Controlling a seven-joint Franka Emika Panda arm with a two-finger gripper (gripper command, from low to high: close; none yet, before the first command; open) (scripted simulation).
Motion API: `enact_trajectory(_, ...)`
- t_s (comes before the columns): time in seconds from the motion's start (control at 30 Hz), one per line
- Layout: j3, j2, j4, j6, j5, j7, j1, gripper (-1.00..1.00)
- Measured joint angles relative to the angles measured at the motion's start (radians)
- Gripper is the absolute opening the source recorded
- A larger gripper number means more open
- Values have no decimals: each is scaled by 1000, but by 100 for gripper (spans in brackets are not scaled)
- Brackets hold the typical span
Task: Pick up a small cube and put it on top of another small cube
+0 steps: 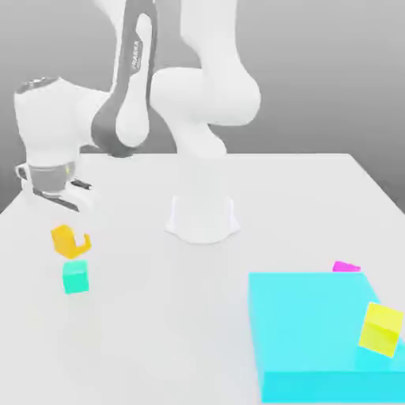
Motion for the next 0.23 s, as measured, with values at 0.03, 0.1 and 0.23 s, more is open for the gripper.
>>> enact_trajectory(0.03,-1,23,2,18,35,-25,12,-100)
enact_trajectory(0.1,0,66,5,56,91,-64,28,-100)
enact_trajectory(0.23,-12,140,5,140,108,-75,42,-100)
